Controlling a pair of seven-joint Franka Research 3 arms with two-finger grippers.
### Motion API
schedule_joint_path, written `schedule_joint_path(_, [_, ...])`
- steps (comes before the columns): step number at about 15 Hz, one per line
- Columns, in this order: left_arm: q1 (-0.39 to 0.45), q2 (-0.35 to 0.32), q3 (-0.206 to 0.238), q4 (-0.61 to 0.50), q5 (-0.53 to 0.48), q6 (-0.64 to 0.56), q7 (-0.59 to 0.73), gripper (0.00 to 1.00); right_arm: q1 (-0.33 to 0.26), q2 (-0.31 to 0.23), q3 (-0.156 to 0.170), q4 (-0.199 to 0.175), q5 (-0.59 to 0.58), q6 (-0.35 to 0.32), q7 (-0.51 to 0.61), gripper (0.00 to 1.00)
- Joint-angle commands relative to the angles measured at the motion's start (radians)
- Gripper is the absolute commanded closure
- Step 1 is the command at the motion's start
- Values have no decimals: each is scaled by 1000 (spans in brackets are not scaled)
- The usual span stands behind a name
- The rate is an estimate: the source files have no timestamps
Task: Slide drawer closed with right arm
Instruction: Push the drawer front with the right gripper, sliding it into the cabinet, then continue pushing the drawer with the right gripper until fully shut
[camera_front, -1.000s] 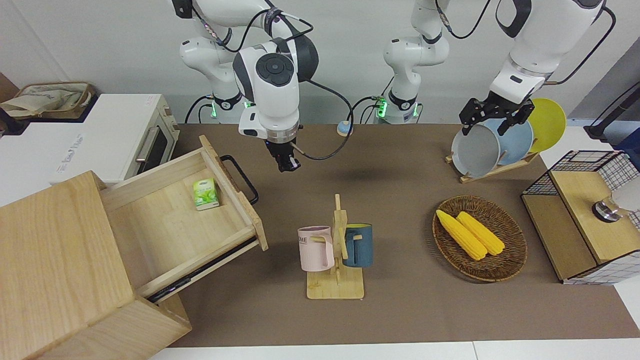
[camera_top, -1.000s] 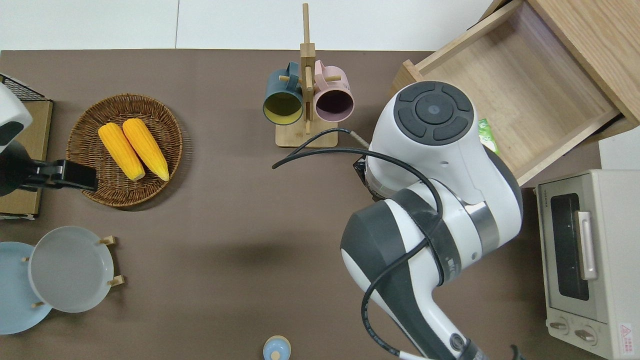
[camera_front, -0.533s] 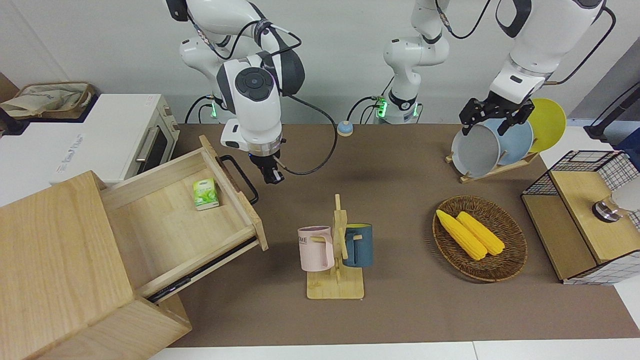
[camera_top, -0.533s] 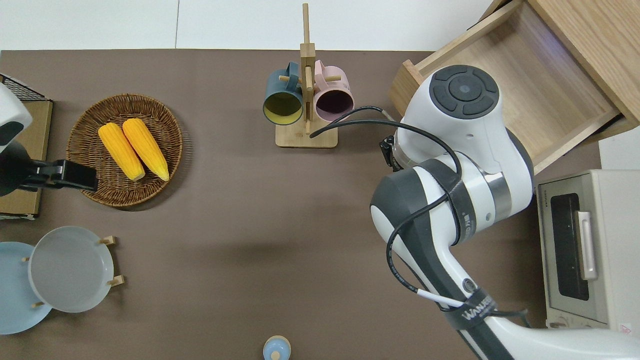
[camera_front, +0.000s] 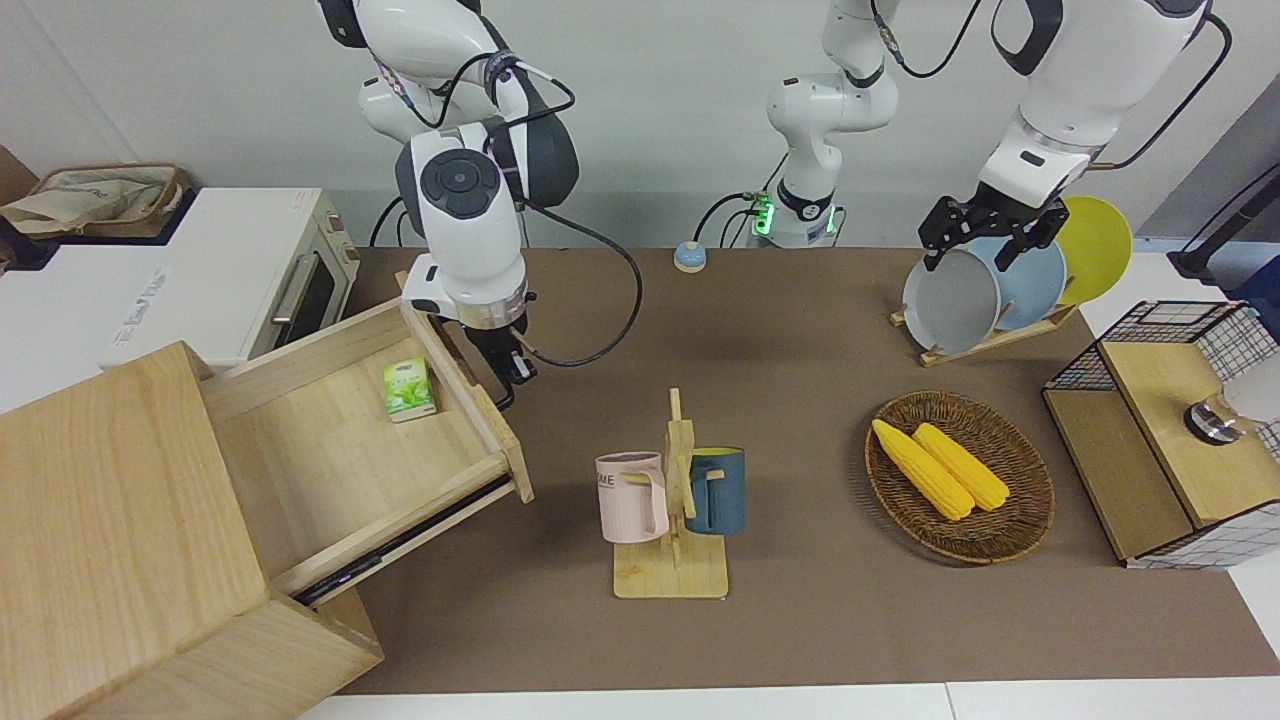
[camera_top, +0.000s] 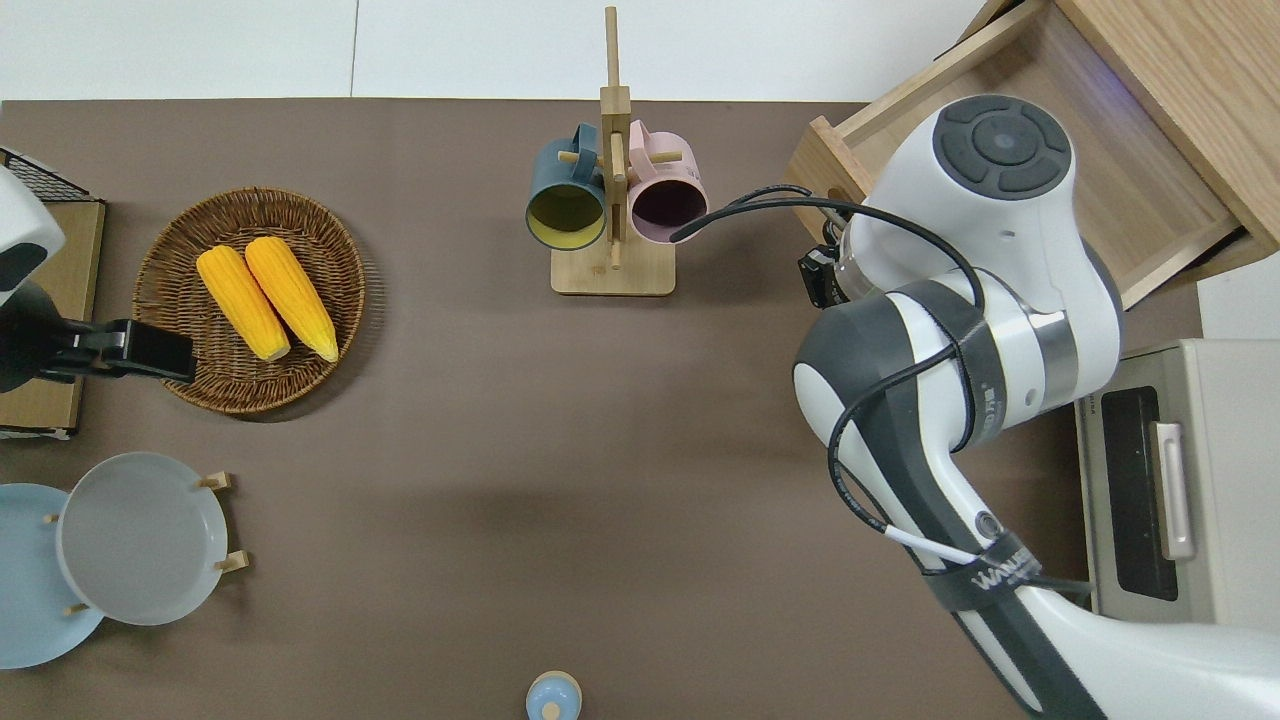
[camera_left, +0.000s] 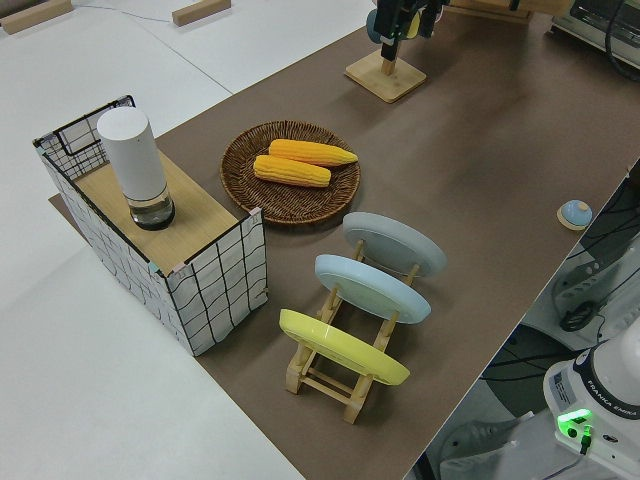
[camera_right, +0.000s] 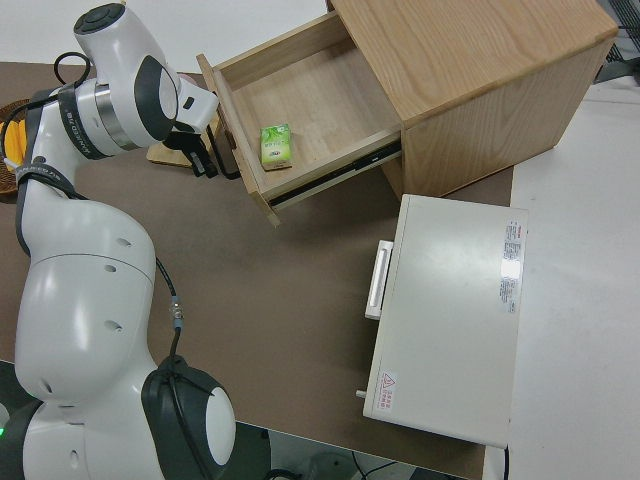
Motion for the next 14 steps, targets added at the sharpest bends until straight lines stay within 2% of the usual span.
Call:
schedule_joint_path(1, [5,11,-7,24,17,-20,9,7,-41,37,13,62,-17,6,-36,1000])
schedule_joint_path(3, [5,11,-7,26,17,-20,9,7,-54,52,14,89,-16,5,-64,1000])
schedule_joint_path(6, [5,11,-7,26,17,-20,9,7,-98,68,15,109,-16,11,-104,1000])
schedule_joint_path(10, [5,11,-7,24,17,-20,9,7,-150,71,15,114,-14,11,-141,1000])
schedule_joint_path(12, [5,11,-7,24,17,-20,9,7,-172,83,15,143,-16,8,-142,1000])
schedule_joint_path(14, [5,13,-7,26,17,-20,9,7,-193,92,17,152,-14,11,-141,1000])
